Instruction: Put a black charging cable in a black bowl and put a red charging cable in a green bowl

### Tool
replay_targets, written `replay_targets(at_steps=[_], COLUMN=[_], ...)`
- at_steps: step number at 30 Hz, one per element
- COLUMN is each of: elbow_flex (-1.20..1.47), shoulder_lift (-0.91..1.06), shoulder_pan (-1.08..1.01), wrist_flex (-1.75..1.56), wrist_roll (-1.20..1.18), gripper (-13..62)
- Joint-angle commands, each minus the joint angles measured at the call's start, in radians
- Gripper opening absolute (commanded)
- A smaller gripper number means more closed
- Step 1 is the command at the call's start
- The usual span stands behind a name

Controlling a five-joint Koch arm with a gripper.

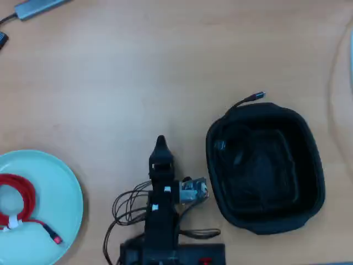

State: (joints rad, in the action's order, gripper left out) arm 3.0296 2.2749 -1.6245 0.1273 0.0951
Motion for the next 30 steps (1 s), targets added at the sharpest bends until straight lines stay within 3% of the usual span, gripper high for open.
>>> replay_targets(at_steps=[1,30], elbow_flex=[0.021,0.126], shoulder_lift=[0.100,0.097], shoulder_pan=[-0.009,0.000], wrist_flex=[0.003,0.020], wrist_roll=[0.005,-0.002], gripper=[50.4,50.4])
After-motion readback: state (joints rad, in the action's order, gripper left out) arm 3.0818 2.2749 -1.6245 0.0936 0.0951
